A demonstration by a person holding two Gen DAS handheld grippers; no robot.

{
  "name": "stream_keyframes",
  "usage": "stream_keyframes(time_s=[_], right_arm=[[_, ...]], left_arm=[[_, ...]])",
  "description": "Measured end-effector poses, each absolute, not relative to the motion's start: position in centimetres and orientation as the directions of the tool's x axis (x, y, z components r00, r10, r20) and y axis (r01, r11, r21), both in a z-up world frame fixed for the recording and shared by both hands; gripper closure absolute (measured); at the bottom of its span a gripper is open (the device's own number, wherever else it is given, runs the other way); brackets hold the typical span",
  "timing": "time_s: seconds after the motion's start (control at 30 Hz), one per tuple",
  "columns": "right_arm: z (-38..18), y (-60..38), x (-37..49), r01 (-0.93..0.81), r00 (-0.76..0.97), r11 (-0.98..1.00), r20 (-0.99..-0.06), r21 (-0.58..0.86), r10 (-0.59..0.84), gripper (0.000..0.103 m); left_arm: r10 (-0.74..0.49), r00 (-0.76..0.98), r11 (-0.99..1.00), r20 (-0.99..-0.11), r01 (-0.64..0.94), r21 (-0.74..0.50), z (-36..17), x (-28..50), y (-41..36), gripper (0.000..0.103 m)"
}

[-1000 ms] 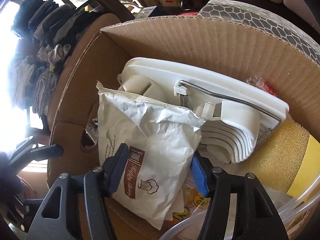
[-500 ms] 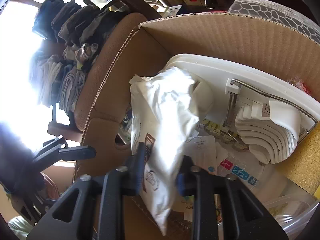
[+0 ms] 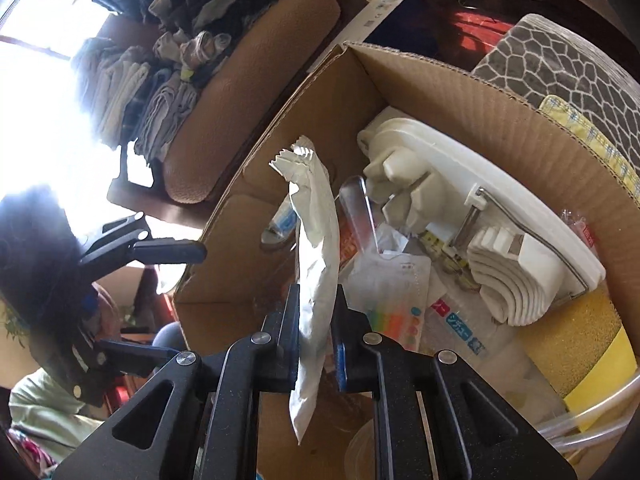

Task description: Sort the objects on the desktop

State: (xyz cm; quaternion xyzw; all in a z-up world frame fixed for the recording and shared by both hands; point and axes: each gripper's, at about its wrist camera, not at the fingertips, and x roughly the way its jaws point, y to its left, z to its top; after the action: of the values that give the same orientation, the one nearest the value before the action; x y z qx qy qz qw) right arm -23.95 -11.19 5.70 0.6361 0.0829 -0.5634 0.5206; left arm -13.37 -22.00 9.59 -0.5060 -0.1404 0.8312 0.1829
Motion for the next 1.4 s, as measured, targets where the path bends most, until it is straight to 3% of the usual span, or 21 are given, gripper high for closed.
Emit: stream_keyframes(time_s=[0.23,0.37,0.43,0.47,0.5,0.63,0.8,0.93,1.07,1.2,1.4], right_arm=[[6.1,-13.2,-23.7,0.784,0.366,-0.323,-0.816,0.529,-0.448,0.084],[4.1,-12.5,-24.8,0.748,0.331,-0.412,-0.83,0.52,-0.449,0.082],[3.4,-11.5,-24.7,0.693,0.35,-0.441,-0.801,0.57,-0.486,0.072],[3.2,-11.1,-24.4,0.679,0.359,-0.435,-0.785,0.591,-0.505,0.053],[3.1,-10.5,-24.2,0.669,0.351,-0.442,-0.778,0.598,-0.522,0.043],[2.2,-9.9,-23.6,0.633,0.286,-0.554,-0.828,0.541,-0.481,0.043],[5.1,-8.4,-23.3,0.671,0.121,-0.621,-0.887,0.404,-0.446,0.044],[6.9,-6.8,-24.4,0.627,0.043,-0.647,-0.848,0.435,-0.529,0.037],[5.4,-7.9,-25.0,0.62,0.006,-0.686,-0.876,0.381,-0.481,0.037],[3.6,-9.9,-24.9,0.624,0.02,-0.683,-0.882,0.379,-0.471,0.053],[2.6,-11.8,-24.4,0.637,0.069,-0.647,-0.867,0.419,-0.494,0.054]], left_arm=[[0.453,-0.453,-0.887,-0.768,-0.139,-0.441,10.1,-14.5,-22.2,0.041],[0.458,-0.492,-0.874,-0.74,-0.1,-0.475,10.7,-15.0,-23.3,0.041],[0.473,-0.491,-0.866,-0.732,-0.106,-0.488,10.7,-14.9,-23.5,0.04],[0.478,-0.484,-0.864,-0.733,-0.105,-0.493,10.4,-14.9,-23.5,0.04],[0.478,-0.475,-0.864,-0.739,-0.103,-0.492,10.1,-14.9,-23.3,0.04],[0.46,-0.447,-0.875,-0.768,-0.081,-0.477,8.8,-14.9,-22.4,0.04],[0.441,-0.453,-0.886,-0.775,-0.079,-0.458,9.1,-14.5,-21.8,0.038],[0.452,-0.472,-0.874,-0.757,-0.068,-0.48,9.7,-14.4,-21.7,0.038],[0.452,-0.483,-0.872,-0.75,-0.062,-0.486,9.8,-14.1,-21.9,0.037],[0.448,-0.477,-0.874,-0.756,-0.056,-0.483,9.5,-13.9,-22.2,0.037],[0.452,-0.464,-0.875,-0.762,-0.067,-0.479,9.1,-13.4,-21.8,0.037]])
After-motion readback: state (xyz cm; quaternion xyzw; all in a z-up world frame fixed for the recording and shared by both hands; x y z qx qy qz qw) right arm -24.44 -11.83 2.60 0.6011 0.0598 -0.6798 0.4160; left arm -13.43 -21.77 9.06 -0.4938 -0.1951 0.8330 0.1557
